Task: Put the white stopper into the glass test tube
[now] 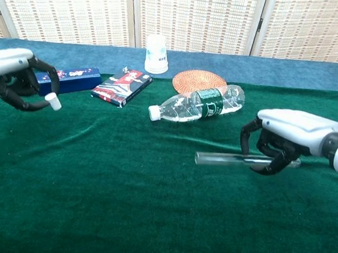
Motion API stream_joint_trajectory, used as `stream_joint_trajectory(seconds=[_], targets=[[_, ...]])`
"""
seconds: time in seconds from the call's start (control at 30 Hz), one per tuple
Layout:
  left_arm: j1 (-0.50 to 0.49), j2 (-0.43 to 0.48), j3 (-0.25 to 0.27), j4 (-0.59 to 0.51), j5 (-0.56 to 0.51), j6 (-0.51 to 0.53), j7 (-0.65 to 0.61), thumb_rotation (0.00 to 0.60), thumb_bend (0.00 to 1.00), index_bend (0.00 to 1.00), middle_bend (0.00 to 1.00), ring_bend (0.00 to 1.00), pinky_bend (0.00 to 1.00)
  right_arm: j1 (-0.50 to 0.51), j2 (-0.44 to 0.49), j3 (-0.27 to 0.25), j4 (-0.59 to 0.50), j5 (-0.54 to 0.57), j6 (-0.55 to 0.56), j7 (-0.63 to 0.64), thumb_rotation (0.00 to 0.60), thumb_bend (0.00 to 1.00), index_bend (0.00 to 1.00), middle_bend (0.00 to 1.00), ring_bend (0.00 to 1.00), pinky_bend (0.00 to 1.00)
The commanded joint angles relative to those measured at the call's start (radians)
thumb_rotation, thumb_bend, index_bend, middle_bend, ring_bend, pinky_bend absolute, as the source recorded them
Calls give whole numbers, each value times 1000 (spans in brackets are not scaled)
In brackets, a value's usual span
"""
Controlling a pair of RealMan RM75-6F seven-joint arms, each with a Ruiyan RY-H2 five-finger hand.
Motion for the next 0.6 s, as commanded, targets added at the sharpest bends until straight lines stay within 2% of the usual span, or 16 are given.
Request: stream_joint_trajectory(seconds=[0.03,0.3,0.6], targets=[[9,65,-36,-75,-4,30,-79,600,546,558,988,929,837,14,31,44,-46,-20,-8,75,600,573,776,923,1000,1000],[19,145,-78,-194,33,97,-169,600,554,562,988,929,837,55,35,132,-112,1,-36,218,600,589,820,947,1000,1000],[22,161,-93,-284,103,177,-158,600,558,565,988,927,837,114,-83,201,-87,102,-21,275,600,588,861,962,1000,1000]])
